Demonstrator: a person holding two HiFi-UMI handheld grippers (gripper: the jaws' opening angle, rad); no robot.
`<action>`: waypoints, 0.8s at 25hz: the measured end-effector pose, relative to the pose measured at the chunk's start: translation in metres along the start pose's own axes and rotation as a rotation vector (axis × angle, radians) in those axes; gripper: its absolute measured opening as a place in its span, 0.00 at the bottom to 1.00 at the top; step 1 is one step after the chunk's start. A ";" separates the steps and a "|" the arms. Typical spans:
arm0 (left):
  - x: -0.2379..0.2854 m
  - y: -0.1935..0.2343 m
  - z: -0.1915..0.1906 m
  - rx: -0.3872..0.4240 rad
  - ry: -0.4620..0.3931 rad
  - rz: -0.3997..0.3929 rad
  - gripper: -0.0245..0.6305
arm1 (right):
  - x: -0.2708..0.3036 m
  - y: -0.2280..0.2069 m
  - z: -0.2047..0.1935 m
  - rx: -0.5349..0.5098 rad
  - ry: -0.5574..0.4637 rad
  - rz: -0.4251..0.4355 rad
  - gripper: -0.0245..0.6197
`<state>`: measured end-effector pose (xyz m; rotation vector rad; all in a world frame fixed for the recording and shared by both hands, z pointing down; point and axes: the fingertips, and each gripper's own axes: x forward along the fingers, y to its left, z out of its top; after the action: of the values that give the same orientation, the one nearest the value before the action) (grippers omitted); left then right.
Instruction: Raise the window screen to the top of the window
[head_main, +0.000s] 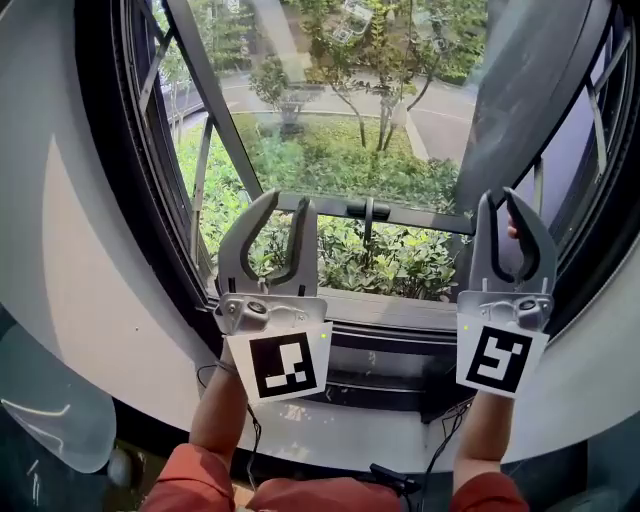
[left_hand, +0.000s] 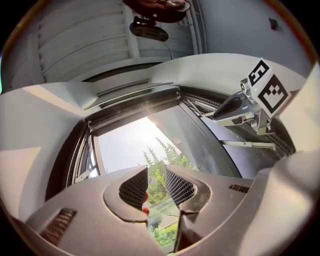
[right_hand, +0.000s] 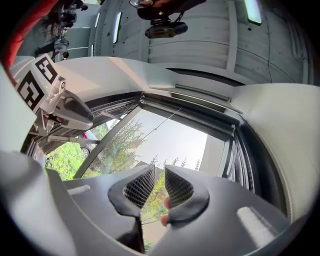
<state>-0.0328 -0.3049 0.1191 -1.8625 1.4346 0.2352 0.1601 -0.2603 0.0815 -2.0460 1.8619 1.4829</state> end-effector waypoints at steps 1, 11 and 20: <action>-0.003 -0.003 -0.009 -0.023 0.017 -0.003 0.19 | -0.004 0.003 -0.007 0.032 0.009 0.000 0.15; -0.048 -0.044 -0.093 -0.203 0.185 -0.050 0.19 | -0.071 0.066 -0.075 0.286 0.145 0.022 0.15; -0.098 -0.076 -0.145 -0.305 0.293 -0.101 0.19 | -0.125 0.122 -0.124 0.421 0.310 0.095 0.15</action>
<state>-0.0417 -0.3204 0.3094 -2.2875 1.5604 0.1408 0.1602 -0.2697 0.2953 -2.0827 2.1713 0.7205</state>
